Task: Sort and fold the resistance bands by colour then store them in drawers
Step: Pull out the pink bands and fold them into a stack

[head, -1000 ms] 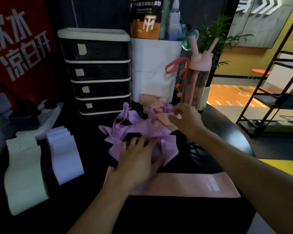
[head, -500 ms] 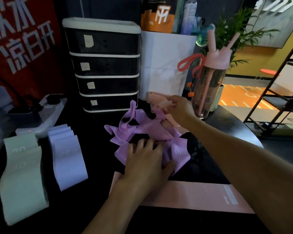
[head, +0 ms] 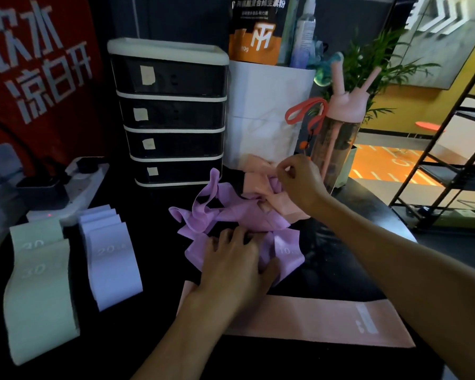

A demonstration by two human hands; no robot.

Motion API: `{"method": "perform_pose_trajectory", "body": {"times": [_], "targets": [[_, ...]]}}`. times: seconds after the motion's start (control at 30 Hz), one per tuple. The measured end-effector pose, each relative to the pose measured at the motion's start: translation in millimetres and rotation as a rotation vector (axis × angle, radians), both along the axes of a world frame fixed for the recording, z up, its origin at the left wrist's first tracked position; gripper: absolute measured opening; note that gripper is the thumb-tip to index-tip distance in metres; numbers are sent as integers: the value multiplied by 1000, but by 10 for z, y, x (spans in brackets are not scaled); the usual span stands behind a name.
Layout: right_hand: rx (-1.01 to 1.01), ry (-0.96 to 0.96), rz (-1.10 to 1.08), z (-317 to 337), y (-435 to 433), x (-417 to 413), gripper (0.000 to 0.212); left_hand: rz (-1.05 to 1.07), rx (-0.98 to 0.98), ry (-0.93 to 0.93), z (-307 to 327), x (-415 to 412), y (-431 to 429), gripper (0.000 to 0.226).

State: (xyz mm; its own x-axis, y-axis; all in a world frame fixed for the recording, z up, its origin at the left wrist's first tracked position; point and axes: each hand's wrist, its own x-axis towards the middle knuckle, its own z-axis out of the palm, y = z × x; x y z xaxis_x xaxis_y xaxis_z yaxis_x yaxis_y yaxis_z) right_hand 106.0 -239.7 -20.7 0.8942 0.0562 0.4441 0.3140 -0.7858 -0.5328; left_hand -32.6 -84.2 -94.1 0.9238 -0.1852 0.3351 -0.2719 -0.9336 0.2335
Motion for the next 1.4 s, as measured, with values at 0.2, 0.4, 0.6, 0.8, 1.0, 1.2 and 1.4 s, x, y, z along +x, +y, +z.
{"method": "perform_pose_trajectory", "body": {"times": [0.2,0.4,0.6,0.8,1.0,1.2,1.4], "targets": [[192,-58,71,319,-82,-326,22,3,-82,-49,182,-27,-10,48],[319,-121,170,801,-109,-772,13,-164,-497,-147,436,-33,31,35],[375,-160,240,1104,-147,-1089,11,-181,-879,-205,1052,-31,-7,22],[499,-170,243,1321,-145,-1305,13,-291,-844,-267,1608,-63,-17,20],[594,-90,364,1436,-79,-1460,11,-418,-951,-166,1903,-211,-61,17],[563,-38,488,1412,-67,-1534,27,-388,-1136,-169,1940,-237,-6,23],[552,-104,354,1346,-66,-1525,23,-353,-1179,-193,1958,-228,11,14]]}}
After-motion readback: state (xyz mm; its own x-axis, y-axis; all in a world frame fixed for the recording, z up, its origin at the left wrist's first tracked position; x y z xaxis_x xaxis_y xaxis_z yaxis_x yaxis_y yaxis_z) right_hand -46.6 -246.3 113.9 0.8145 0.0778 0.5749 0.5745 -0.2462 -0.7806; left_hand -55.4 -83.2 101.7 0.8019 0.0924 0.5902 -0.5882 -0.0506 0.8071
